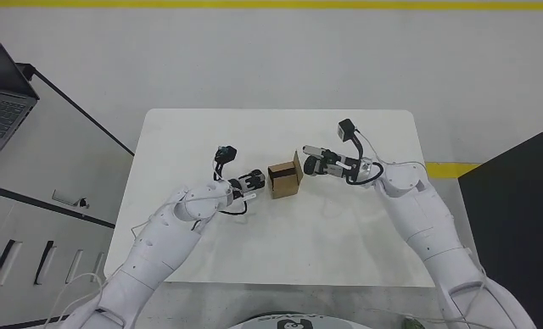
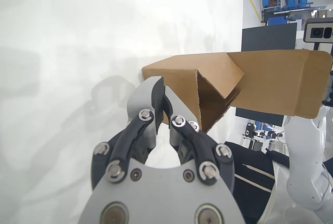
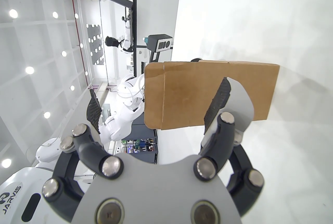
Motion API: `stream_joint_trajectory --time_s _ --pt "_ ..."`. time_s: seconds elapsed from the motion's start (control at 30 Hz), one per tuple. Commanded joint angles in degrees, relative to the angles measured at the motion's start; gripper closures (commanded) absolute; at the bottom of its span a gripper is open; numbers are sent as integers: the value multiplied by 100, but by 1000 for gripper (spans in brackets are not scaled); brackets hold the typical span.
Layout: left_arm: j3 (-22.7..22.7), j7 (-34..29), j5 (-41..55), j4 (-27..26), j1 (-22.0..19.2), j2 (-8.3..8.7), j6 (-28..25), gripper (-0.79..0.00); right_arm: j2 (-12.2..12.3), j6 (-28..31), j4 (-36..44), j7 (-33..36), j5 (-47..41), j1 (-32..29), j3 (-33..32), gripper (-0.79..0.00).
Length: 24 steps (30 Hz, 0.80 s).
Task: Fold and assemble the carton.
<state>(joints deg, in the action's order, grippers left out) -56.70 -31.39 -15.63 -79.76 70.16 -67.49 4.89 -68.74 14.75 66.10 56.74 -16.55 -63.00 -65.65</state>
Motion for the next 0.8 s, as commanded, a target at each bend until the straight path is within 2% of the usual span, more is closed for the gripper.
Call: stream_joint_trajectory --time_s 0.0,0.2,0.3,0.43,0.57,0.77 --pt "1 6 -23 -12 1 1 3 0 0 0 0 0 0 0 0 -785" --pt "20 11 -77 -13 18 2 24 0 0 0 0 0 0 0 0 -785" --pt "104 -4 -195 -193 69 -12 190 0 0 0 0 0 0 0 0 -785" --pt "202 -139 -382 -400 10 -40 852 0 0 0 0 0 0 0 0 -785" --pt "254 -226 -457 -557 -12 -64 1292 0 0 0 0 0 0 0 0 -785" --pt "269 -328 -479 -609 -55 -89 1649 0 0 0 0 0 0 0 0 -785"
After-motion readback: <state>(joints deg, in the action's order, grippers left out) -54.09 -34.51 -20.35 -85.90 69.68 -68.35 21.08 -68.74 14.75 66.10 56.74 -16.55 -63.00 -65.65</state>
